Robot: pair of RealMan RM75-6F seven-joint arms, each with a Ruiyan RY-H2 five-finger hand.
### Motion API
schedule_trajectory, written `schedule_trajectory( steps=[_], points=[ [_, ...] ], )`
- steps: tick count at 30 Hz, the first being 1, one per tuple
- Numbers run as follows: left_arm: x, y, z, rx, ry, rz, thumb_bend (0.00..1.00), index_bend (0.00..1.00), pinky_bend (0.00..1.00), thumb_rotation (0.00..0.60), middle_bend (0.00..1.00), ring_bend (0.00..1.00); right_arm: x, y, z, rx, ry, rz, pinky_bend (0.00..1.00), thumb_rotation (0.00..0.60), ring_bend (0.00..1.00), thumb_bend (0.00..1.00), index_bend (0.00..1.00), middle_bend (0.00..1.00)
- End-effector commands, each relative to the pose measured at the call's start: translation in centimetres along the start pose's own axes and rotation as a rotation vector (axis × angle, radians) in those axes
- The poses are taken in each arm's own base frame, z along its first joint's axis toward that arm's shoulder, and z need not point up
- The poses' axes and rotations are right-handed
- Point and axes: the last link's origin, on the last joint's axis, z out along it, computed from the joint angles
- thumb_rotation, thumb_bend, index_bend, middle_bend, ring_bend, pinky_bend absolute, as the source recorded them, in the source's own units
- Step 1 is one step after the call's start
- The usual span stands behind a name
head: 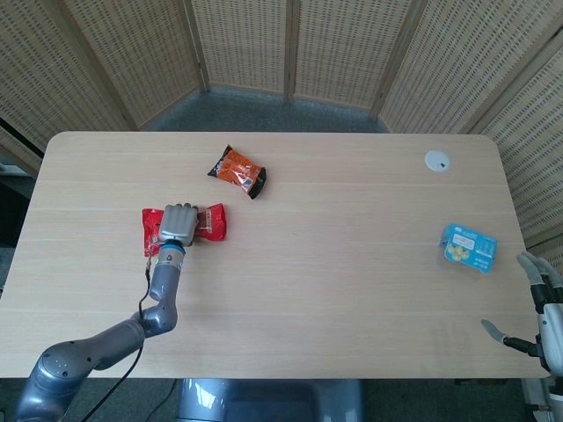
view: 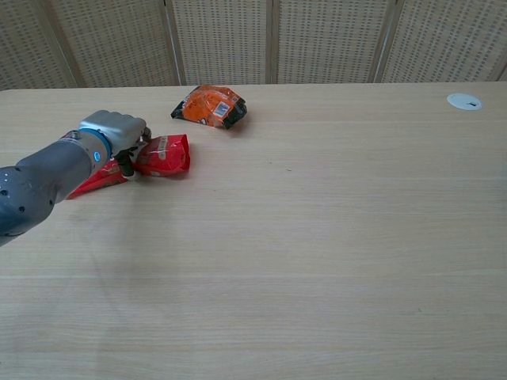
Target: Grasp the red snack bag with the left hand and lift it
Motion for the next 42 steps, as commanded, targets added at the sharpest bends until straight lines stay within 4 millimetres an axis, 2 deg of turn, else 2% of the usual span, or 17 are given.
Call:
schedule_trajectory(
  steps=[1,10,21,34,42],
  points=[
    [1.0,0.1,-0.2,-0.014,0.059,-0.018,0.08,0.93,0.95,0.600,0.88,0.95,0.0,0.0,0.0,0.000,0.002,-0.001,0.00,0.600,0.00,0.00,0.00,0.00],
    [4.8,0.0,-1.3,-0.049,0.174,-0.051,0.09,0.94,0.97,0.600,0.90,0.97,-0.1,-0.2,-0.1,0.006,-0.006,0.000,0.00,0.600,0.00,0.00,0.00,0.00],
    [9.1,-0.4,-3.0,-0.062,0.237,-0.090,0.09,0.94,0.97,0.600,0.90,0.97,-0.1,-0.3,-0.1,0.008,-0.008,0.001,0.00,0.600,0.00,0.00,0.00,0.00],
    [18.8,-0.5,-7.4,-0.079,0.408,-0.119,0.09,0.94,0.97,0.600,0.90,0.97,-0.2,-0.5,-0.3,0.014,-0.014,0.001,0.00,0.600,0.00,0.00,0.00,0.00],
    [22.7,-0.7,-9.6,-0.075,0.479,-0.123,0.09,0.94,0.97,0.600,0.90,0.98,-0.2,-0.6,-0.3,0.016,-0.019,0.002,0.00,0.600,0.00,0.00,0.00,0.00]
  ],
)
